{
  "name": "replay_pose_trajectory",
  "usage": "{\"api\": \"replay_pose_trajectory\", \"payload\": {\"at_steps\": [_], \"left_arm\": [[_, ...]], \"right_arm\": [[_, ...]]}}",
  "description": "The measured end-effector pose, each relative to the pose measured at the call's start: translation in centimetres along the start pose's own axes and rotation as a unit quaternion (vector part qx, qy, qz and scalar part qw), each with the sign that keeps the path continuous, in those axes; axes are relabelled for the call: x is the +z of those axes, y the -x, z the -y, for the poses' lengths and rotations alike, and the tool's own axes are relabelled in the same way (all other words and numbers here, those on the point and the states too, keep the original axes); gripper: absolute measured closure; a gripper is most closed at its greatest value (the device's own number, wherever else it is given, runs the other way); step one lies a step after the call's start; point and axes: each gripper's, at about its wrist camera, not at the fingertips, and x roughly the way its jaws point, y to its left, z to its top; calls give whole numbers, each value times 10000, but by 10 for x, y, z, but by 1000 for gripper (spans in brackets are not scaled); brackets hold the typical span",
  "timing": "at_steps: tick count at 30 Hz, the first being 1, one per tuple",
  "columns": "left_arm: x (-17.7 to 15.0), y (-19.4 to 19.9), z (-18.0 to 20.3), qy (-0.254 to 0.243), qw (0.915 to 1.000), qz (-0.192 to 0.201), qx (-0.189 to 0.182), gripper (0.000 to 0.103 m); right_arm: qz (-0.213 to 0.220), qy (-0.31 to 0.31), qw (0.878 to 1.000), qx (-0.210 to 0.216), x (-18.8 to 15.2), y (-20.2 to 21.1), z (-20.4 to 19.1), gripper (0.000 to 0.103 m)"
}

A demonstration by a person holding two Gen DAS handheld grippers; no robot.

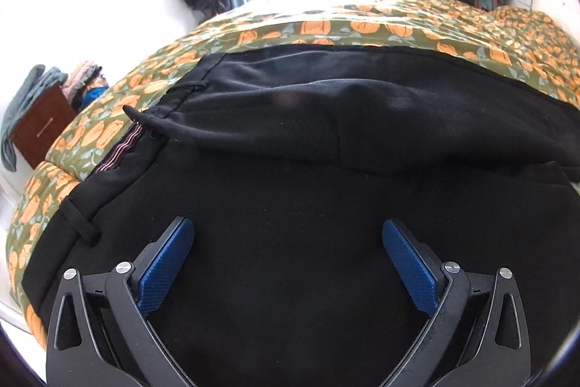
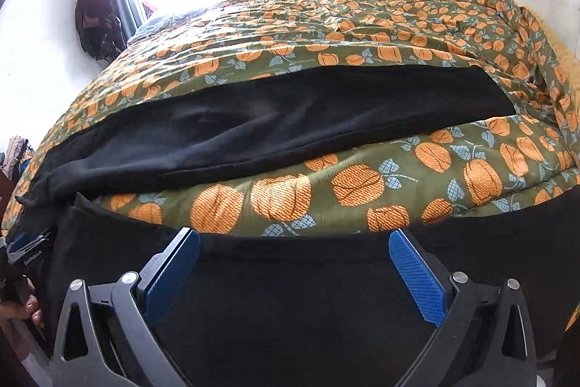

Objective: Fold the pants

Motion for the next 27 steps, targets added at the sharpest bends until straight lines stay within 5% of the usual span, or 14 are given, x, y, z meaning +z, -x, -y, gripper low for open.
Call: {"api": "replay_pose_trajectory", "payload": {"at_steps": [6,11,13,20,27], "left_arm": [[10,-8,0,-105,9996,-227,113,0],[47,-9,1,-251,9877,-1541,46,2],[74,12,-6,-195,9837,-1790,20,3],[205,143,-66,232,9949,-922,-348,2],[298,252,-135,-40,9996,73,-286,1]], "right_arm": [[-370,380,9976,-442,-11,-27,-5,0],[-819,971,9910,-424,10,-9,-22,0],[-882,1235,9876,-394,24,11,-26,0],[-638,1822,9805,-373,107,112,-22,0],[345,1718,9812,-808,228,239,-23,0]]}}
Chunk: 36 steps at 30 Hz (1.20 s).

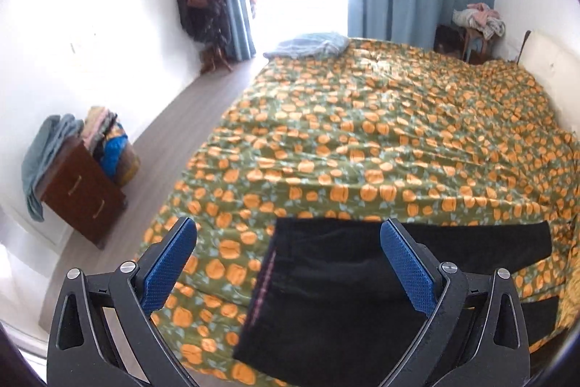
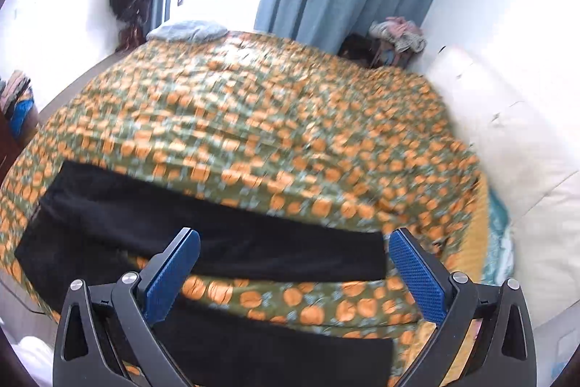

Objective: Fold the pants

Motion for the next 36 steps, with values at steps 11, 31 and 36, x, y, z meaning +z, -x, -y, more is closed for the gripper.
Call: {"api": "replay_pose_trajectory", "payload": {"at_steps": [11,31,36], "left_arm": [[-8,33,-13,846,9872,-983,-931,1],[3,50,223,-547,9778,-1884,-740,2],[11,25,221,-862,9742,-1838,-985,2]], "right_arm": [[-549,-968,9935,-231,20,70,15,0],[-1120,184,9798,1649,11,-17,86,0],[-1109,-301,9808,1575,25,-25,85,0]]}}
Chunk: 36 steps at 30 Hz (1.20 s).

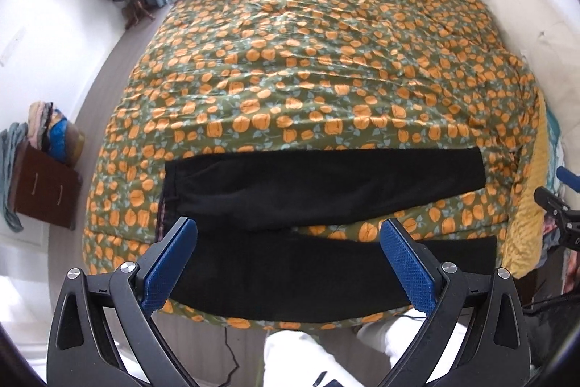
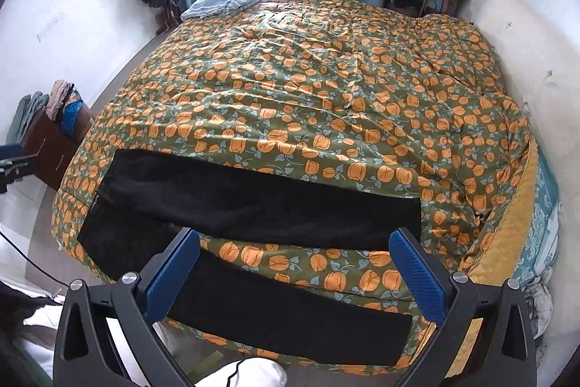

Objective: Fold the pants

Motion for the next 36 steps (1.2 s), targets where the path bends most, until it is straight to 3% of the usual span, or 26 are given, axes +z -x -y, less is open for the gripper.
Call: {"api": "replay_pose_trajectory", "payload": {"at_steps": [4,6,14,19,23,27,31,35,36], "left_arm": [[11,-13,-16,-240,9996,-163,36,2],[14,-17,-23,-364,9989,-246,157,2],[17,-37,-59,-327,9983,-442,184,2],[5,-65,-74,5,9975,-686,-155,2],[-1,-99,-62,113,9939,-1060,-297,2],[1,-117,-35,181,9942,-1044,-157,2],[-8,-132,-9,360,9948,-940,178,2],[-37,-161,13,426,9894,-1385,115,2],[-44,-167,19,363,9878,-1510,131,2]], "right_arm": [[-176,-575,9982,16,5,-8,-17,0],[-219,-890,9952,334,6,-12,-27,0],[-568,-1246,9898,387,5,-28,-62,0],[-583,-1453,9873,287,-5,-24,-58,0],[-607,-1542,9858,277,-21,-30,-40,0],[-907,-1583,9830,-182,-50,-63,-1,0],[-1352,-2001,9703,142,-85,-134,78,0],[-1925,-2156,9572,156,-94,-227,172,22],[-1982,-2183,9555,100,-89,-245,195,24]]}}
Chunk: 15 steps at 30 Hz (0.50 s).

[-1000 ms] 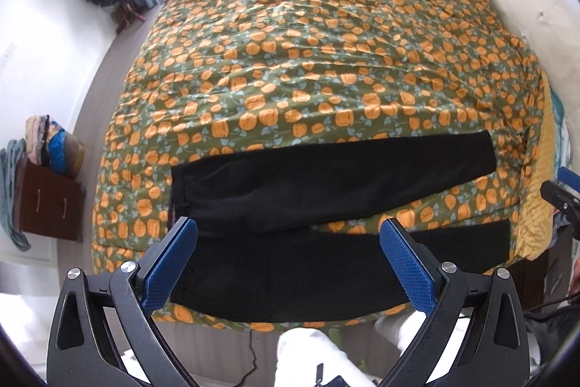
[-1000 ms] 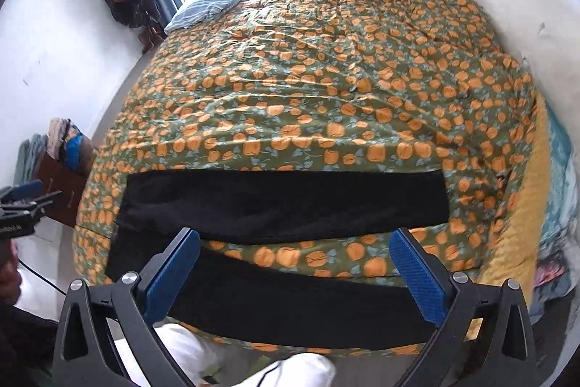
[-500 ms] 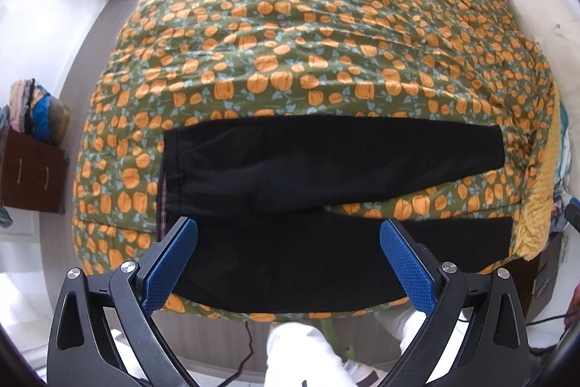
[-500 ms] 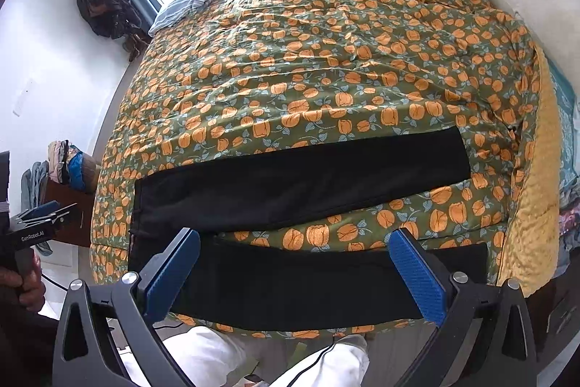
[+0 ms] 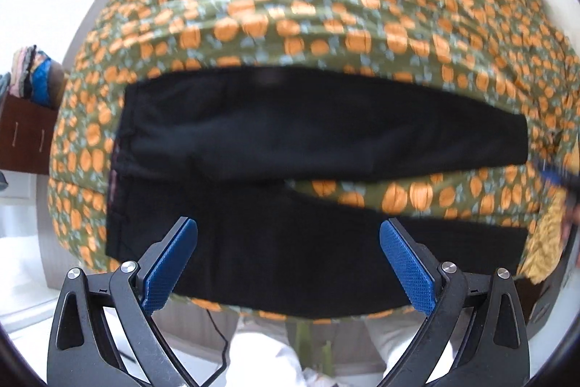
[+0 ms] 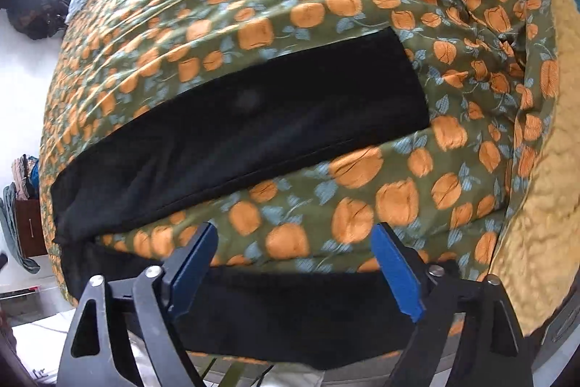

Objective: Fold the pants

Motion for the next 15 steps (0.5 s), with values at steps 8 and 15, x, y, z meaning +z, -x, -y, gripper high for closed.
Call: {"api": "replay_pose_trajectory", "payload": {"at_steps": [8,15], "left_arm": [[-26,-21,23,-553,9968,-411,407,2],[-40,-26,7,-520,9942,-607,721,2]], "right_arm": [[-18,-321,9992,-251,153,-54,88,25],[-366,98,9990,-218,179,-92,79,90]]}}
